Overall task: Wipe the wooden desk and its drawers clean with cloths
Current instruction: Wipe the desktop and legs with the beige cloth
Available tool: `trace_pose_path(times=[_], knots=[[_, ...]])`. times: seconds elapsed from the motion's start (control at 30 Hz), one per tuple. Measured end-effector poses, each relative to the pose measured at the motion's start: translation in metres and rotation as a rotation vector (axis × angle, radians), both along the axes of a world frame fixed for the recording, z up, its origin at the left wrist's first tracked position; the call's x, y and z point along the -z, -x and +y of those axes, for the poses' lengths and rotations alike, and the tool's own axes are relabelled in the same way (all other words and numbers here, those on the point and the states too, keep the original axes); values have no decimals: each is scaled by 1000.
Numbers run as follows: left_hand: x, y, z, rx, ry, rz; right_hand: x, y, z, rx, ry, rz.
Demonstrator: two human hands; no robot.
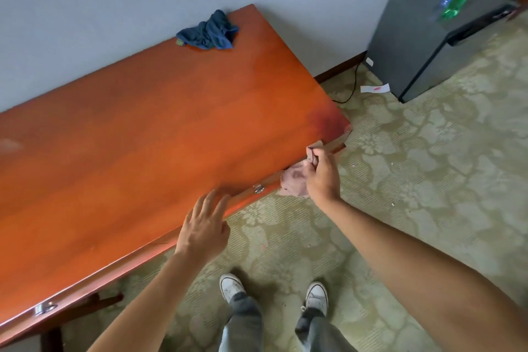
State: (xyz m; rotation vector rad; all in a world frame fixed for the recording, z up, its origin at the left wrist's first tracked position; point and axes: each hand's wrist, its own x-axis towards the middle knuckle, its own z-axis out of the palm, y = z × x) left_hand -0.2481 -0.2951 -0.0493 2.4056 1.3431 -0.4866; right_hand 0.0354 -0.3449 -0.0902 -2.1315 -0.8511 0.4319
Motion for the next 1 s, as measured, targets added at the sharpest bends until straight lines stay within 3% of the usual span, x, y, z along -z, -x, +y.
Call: trace_pose_path(times=[0.1, 0.23, 0.33, 0.4, 0.47, 0.53, 0.6, 0.73, 0.87, 1.0], knots=[[6, -36, 5, 68, 7, -23, -8, -39, 6, -10, -21, -7], [22, -85, 43, 128, -17, -51, -15, -87, 52, -73, -55, -239], [38, -133, 84, 139, -75, -108, -4, -113, 86, -6, 81, -195], [44, -168, 115, 133, -119, -173, 11, -117, 94, 18, 141, -306], [46, -202, 145, 118, -107, -199, 25, -115, 95, -183, 136, -524], [46, -231, 172, 88, -72, -204, 29, -124, 102, -364, 123, -581], [44, -252, 200, 87, -101, -187, 26, -141, 121, -329, 132, -537], [46, -300, 256, 82, -97, -132, 31, -171, 157, -65, 243, -343], [51, -354, 319, 18, -134, -120, 28, -178, 182, -92, 248, 94], [57, -391, 394, -140, -199, -98, 29, -191, 211, -201, 139, 338]])
